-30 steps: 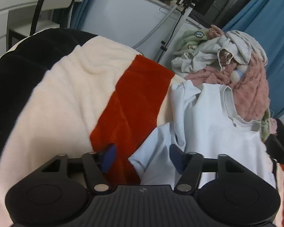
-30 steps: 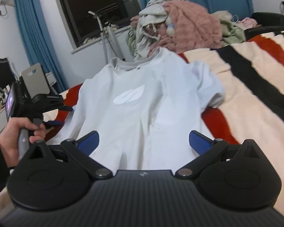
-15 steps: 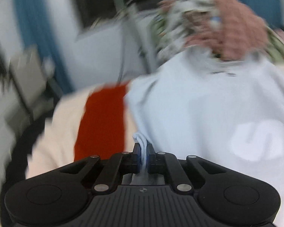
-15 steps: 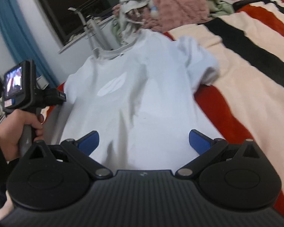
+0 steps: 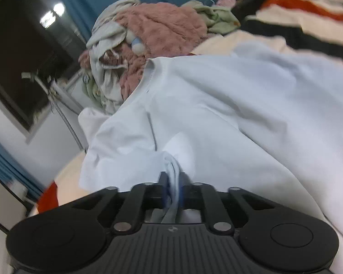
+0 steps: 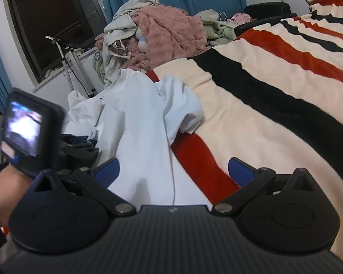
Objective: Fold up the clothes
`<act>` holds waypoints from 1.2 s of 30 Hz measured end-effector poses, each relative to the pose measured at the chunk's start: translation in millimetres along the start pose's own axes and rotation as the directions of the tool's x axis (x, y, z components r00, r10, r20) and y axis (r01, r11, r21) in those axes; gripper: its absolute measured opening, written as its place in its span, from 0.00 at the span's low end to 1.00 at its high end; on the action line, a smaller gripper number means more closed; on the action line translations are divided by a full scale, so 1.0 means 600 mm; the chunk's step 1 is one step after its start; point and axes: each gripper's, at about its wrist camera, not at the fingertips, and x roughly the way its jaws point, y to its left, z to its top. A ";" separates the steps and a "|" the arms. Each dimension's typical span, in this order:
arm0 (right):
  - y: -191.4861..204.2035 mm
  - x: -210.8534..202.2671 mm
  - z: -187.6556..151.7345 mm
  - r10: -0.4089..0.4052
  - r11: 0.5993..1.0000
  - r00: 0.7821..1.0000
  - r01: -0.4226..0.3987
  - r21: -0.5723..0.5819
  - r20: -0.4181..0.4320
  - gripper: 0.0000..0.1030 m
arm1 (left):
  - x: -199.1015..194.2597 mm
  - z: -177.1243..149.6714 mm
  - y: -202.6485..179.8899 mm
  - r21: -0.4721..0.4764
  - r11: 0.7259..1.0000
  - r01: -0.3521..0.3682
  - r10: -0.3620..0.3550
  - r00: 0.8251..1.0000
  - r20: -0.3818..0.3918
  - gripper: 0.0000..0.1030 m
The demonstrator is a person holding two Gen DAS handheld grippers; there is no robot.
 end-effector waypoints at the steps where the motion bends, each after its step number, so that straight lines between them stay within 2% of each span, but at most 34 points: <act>1: 0.000 -0.001 0.000 0.003 1.000 1.000 -0.003 0.003 -0.001 1.00 | -0.010 -0.001 0.021 -0.068 0.997 0.035 -0.036 0.999 -0.002 0.36; 2: -0.001 -0.001 0.000 0.005 1.000 1.000 -0.005 0.006 -0.002 1.00 | -0.021 -0.004 0.044 -0.147 0.987 0.067 -0.067 0.998 0.006 0.43; 3: -0.001 -0.002 0.001 0.008 1.000 1.000 -0.008 0.009 -0.002 1.00 | -0.031 -0.009 0.069 -0.228 0.969 0.097 -0.096 0.995 0.020 0.44; 5: -0.001 -0.003 0.001 0.012 1.000 1.000 -0.012 0.014 -0.003 1.00 | -0.046 -0.012 0.119 -0.390 0.912 0.128 -0.114 0.992 0.058 0.46; 6: -0.001 -0.004 0.000 0.011 1.000 1.000 -0.011 0.016 -0.004 1.00 | -0.046 -0.013 0.146 -0.477 0.872 0.107 -0.084 0.994 0.069 0.50; 8: -0.002 -0.007 -0.001 0.022 0.999 1.000 -0.022 0.026 -0.004 1.00 | -0.036 -0.014 0.200 -0.639 0.768 0.053 -0.017 0.998 0.062 0.56; 9: 0.000 -0.008 -0.002 0.028 0.999 1.000 -0.028 0.025 0.000 1.00 | -0.020 -0.016 0.221 -0.706 0.707 0.043 -0.018 0.999 0.043 0.56; 11: 0.003 -0.007 -0.004 0.029 1.000 1.000 -0.029 0.007 0.005 1.00 | 0.019 -0.024 0.259 -0.794 0.608 0.032 -0.055 0.999 -0.001 0.56; 13: 0.006 -0.004 -0.006 0.028 1.000 1.000 -0.028 -0.011 0.008 1.00 | 0.058 -0.035 0.283 -0.844 0.535 0.026 -0.096 0.995 -0.030 0.51; 14: 0.007 -0.002 -0.008 0.024 1.000 1.000 -0.024 -0.017 0.008 1.00 | 0.071 -0.041 0.290 -0.862 0.507 0.030 -0.107 0.994 -0.029 0.38; 15: 0.007 0.001 -0.008 0.021 1.000 1.000 -0.021 -0.022 0.007 1.00 | 0.078 -0.046 0.295 -0.869 0.492 0.051 -0.123 0.992 -0.011 0.20; 17: 0.006 0.004 -0.009 0.015 1.000 1.000 -0.015 -0.028 0.005 1.00 | 0.090 -0.052 0.304 -0.876 0.471 0.104 -0.159 0.987 0.032 0.09; 18: 0.006 0.006 -0.010 0.011 1.000 1.000 -0.011 -0.029 0.005 1.00 | 0.090 -0.056 0.305 -0.873 0.473 0.121 -0.166 0.985 0.047 0.03; 23: 0.012 0.010 -0.016 -0.007 0.998 1.000 0.007 -0.063 0.005 1.00 | 0.075 -0.062 0.343 -0.833 0.540 0.117 -0.101 0.992 0.074 0.02; 26: 0.019 0.010 -0.018 -0.016 0.997 1.000 0.015 -0.081 -0.011 1.00 | 0.067 -0.069 0.410 -0.824 0.564 0.049 -0.042 0.999 0.030 0.02; 30: 0.026 0.001 -0.021 -0.005 0.997 0.999 0.001 -0.078 -0.040 1.00 | 0.066 -0.062 0.521 -0.771 0.631 -0.086 0.055 0.996 -0.066 0.02; 31: 0.030 0.002 -0.022 -0.008 0.996 0.999 0.005 -0.090 -0.040 1.00 | 0.070 -0.059 0.550 -0.758 0.639 -0.129 0.087 0.992 -0.095 0.02; 33: 0.042 0.008 -0.025 -0.019 0.993 0.999 0.015 -0.118 -0.035 1.00 | 0.084 -0.059 0.605 -0.720 0.649 -0.245 0.167 0.970 -0.179 0.02; 36: 0.062 0.018 -0.029 -0.028 0.985 0.999 0.024 -0.169 -0.025 1.00 | 0.130 -0.066 0.656 -0.616 0.675 -0.405 0.268 0.913 -0.307 0.02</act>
